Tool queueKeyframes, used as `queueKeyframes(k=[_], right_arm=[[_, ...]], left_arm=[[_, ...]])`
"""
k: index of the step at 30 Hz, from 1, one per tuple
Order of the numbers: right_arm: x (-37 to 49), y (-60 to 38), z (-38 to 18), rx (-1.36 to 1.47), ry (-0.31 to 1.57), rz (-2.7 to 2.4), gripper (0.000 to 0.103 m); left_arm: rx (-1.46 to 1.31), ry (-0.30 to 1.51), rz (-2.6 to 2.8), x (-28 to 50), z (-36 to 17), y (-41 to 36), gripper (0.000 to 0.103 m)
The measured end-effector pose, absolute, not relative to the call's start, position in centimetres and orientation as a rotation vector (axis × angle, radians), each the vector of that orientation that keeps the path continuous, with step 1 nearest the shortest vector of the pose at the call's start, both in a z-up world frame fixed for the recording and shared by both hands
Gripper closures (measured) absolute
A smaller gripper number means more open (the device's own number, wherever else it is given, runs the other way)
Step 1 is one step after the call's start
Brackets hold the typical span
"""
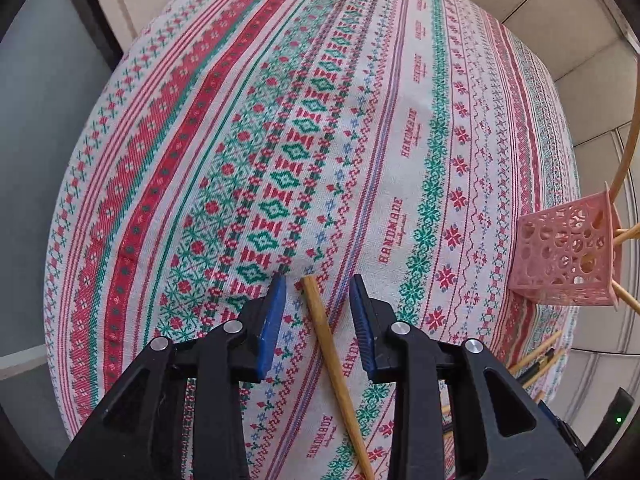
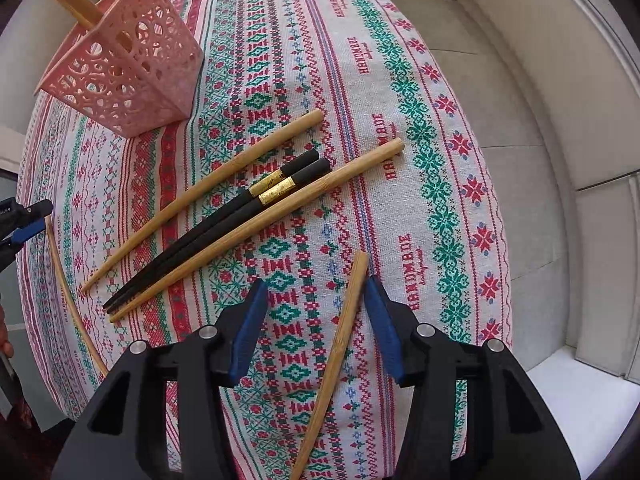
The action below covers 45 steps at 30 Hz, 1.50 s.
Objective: Organize utensils
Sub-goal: 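Grasp a wooden chopstick with the right tool while the left tool holds its own, then carry both chopsticks upright over the pink basket and lower them in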
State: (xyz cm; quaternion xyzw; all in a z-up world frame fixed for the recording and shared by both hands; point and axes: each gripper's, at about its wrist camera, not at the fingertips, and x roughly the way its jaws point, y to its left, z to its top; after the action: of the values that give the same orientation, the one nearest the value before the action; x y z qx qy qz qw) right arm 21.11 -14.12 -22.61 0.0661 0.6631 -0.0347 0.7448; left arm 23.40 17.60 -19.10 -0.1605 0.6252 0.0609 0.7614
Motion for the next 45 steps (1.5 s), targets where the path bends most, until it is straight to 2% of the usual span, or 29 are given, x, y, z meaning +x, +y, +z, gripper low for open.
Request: queueKeyframes(k=[1,2,3,6,7,10,12,20,25,33,39,45], right_arm=[[20.9,-13.9,-22.6,0.145,1.449,-0.073,0.053],[20.8,-13.8,-22.6,0.128,1.445,-0.083,0.058],[20.5,-14.1,-22.5,0.099,1.436,-0.112,0.075],[18.9,-15.4,-22.5,0.134,1.372,-0.141,0.092],[18.5,-15.8,-22.6,0.155,1.352,-0.138,0.093],[17.5,-17.4,-22.9,0.24,1.315,-0.122,0.095],[16.6,-17.8,-22.8,0.282,1.28,-0.079,0.095],[12.0,-14.4,-17.1,0.134,0.899,0.006,0.095],[10.3,-11.6,-12.9,0.04,0.713,-0.022,0.095],[9.8,-10.1,-8.5,-0.014,0.574,-0.082,0.095],[9.8,-12.6,-3.4,0.059,0.477,-0.056,0.095],[11.1,-13.8,0.9,0.105,0.411,-0.033,0.095]], left_arm=[[-0.299,1.359,0.135,23.5,-19.1,16.9,0.064],[-0.229,1.354,0.145,23.4,-19.2,16.0,0.065],[-0.15,1.334,0.152,23.2,-19.4,15.0,0.065],[-0.086,1.251,0.087,22.4,-19.5,13.6,0.09],[-0.077,1.236,0.076,22.2,-19.5,13.5,0.091],[-0.223,1.209,0.026,21.6,-19.7,15.4,0.096],[-0.308,1.184,-0.005,21.0,-19.2,16.9,0.096],[-0.385,0.92,-0.117,17.2,-12.2,18.7,0.096],[-0.288,0.688,-0.18,13.5,-6.6,14.4,0.096],[-0.134,0.315,-0.22,6.8,0.7,7.9,0.096],[-0.107,0.187,-0.221,6.8,4.7,5.6,0.097],[-0.116,0.15,-0.238,9.6,6.9,3.5,0.097]])
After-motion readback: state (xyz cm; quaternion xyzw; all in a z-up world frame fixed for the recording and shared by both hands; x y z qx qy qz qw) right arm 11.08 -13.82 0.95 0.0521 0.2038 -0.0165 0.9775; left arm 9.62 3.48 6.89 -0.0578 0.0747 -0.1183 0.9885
